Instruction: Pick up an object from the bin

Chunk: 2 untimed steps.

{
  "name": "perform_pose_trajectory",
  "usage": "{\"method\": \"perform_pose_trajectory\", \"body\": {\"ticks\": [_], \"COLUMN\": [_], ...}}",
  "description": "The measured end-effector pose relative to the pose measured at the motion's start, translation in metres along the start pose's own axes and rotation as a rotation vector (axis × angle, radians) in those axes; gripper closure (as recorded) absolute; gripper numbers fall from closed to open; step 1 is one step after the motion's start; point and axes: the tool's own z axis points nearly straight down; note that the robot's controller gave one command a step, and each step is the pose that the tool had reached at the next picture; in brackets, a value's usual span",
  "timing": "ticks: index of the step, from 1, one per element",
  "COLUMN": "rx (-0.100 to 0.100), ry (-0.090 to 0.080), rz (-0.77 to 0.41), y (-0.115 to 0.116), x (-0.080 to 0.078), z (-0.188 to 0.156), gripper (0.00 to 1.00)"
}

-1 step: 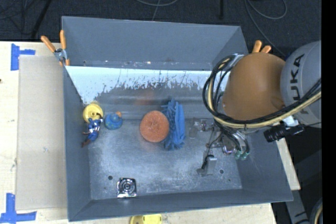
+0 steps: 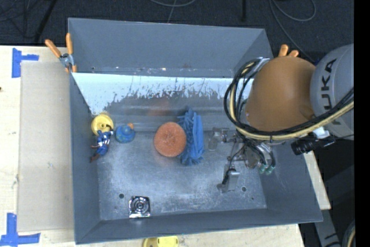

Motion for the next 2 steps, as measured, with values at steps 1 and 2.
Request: {"method": "perform_pose_trajectory", "body": {"ticks": [1,2], "rx": [0.0,0.001], "ry": [-0.011,0.0], "rz": [0.048,0.029], "y": [0.023,0.032], "x": [-0.041,-0.06], "z": [0.04,0.074], "gripper": [0.0,0.0]}}
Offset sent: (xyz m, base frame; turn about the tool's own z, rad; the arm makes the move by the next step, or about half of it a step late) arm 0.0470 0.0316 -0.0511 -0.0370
